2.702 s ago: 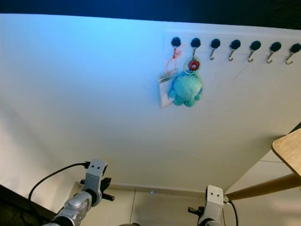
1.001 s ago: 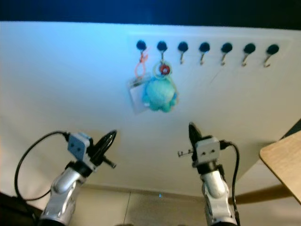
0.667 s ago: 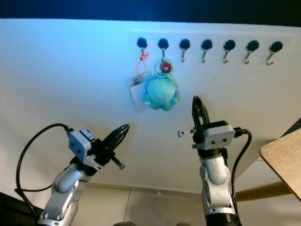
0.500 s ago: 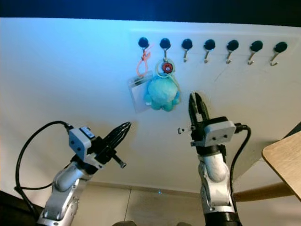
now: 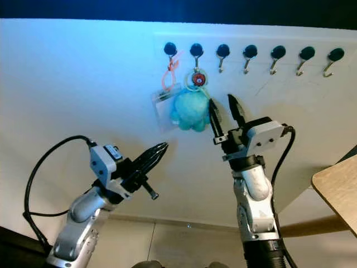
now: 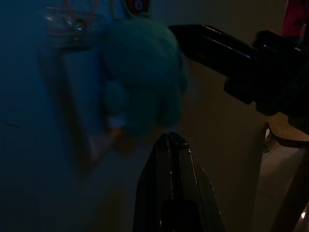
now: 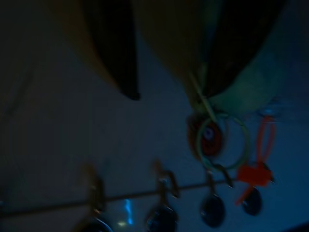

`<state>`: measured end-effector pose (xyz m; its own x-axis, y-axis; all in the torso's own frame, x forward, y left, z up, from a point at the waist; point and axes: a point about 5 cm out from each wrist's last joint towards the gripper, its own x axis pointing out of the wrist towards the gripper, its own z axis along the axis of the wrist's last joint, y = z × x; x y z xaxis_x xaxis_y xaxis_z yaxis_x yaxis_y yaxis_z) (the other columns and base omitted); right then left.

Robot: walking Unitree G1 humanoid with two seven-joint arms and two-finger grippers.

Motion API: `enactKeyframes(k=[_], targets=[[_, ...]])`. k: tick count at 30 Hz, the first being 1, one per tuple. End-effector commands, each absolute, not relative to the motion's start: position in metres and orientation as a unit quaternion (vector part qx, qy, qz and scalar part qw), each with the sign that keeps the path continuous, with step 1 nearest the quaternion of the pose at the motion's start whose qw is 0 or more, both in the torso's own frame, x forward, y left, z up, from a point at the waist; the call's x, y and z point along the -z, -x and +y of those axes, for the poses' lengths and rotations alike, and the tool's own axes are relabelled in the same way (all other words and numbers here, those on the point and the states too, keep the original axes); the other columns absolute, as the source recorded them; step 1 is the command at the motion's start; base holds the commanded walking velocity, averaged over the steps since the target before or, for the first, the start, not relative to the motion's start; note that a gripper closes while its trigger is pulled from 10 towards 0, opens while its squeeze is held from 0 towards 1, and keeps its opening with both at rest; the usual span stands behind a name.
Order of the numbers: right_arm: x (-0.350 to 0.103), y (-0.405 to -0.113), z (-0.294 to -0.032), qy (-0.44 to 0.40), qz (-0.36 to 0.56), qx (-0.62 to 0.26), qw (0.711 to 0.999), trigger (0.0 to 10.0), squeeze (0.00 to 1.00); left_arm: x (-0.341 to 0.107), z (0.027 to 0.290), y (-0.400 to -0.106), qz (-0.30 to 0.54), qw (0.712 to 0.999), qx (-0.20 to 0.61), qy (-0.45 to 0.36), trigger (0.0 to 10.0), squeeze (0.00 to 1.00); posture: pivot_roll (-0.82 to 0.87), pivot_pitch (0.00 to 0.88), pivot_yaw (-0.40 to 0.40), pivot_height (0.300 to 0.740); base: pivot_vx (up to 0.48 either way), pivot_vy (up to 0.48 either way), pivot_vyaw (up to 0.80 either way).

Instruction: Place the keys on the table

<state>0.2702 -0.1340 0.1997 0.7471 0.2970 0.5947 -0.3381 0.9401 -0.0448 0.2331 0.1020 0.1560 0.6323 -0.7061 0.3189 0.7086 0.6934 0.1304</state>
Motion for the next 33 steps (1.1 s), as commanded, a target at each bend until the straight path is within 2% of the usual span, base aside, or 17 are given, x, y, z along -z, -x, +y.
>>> enactKeyframes(k=[1, 4, 5, 6, 7, 20, 27, 33], targets=[[-0.204, -0.267, -0.132, -0.038, -0.316, -0.179, 0.931, 10.0, 1.00, -0.159, 0.098, -0.231, -0.175, 0.900, 0.398, 0.010, 10.0, 0.00, 0.02, 0.069, 0.023, 0.740, 0.000, 0.000, 0.00], [-0.208, -0.264, -0.128, -0.033, -0.327, -0.170, 0.929, 10.0, 1.00, -0.160, 0.098, -0.231, -0.173, 0.902, 0.396, 0.011, 10.0, 0.00, 0.02, 0.071, 0.025, 0.740, 0.000, 0.000, 0.00], [-0.209, -0.264, -0.127, -0.033, -0.329, -0.170, 0.928, 10.0, 0.84, -0.160, 0.098, -0.231, -0.173, 0.902, 0.396, 0.011, 10.0, 0.00, 0.02, 0.071, 0.025, 0.740, 0.000, 0.000, 0.00], [-0.210, -0.263, -0.127, -0.033, -0.329, -0.171, 0.928, 10.0, 0.51, -0.160, 0.098, -0.231, -0.172, 0.902, 0.396, 0.011, 10.0, 0.00, 0.02, 0.071, 0.025, 0.740, 0.000, 0.000, 0.00], [-0.211, -0.263, -0.126, -0.034, -0.331, -0.171, 0.927, 10.0, 0.02, -0.160, 0.098, -0.231, -0.172, 0.902, 0.396, 0.011, 10.0, 0.00, 0.02, 0.070, 0.028, 0.740, 0.000, 0.000, 0.00], [-0.200, -0.259, -0.118, -0.032, -0.308, -0.200, 0.930, 10.0, 0.00, -0.161, 0.099, -0.230, -0.167, 0.901, 0.401, 0.009, 10.0, 0.00, 0.02, 0.064, 0.029, 0.740, 0.000, 0.000, 0.00], [-0.182, -0.271, -0.112, -0.037, -0.254, -0.205, 0.944, 10.0, 0.00, -0.161, 0.097, -0.231, -0.166, 0.899, 0.405, 0.009, 10.0, 0.00, 0.02, 0.057, 0.035, 0.740, 0.000, 0.000, 0.00], [-0.179, -0.280, -0.103, -0.045, -0.233, -0.226, 0.945, 10.0, 0.00, -0.161, 0.096, -0.231, -0.166, 0.898, 0.408, 0.010, 10.0, 0.00, 0.02, 0.050, 0.037, 0.740, 0.000, 0.000, 0.00]])
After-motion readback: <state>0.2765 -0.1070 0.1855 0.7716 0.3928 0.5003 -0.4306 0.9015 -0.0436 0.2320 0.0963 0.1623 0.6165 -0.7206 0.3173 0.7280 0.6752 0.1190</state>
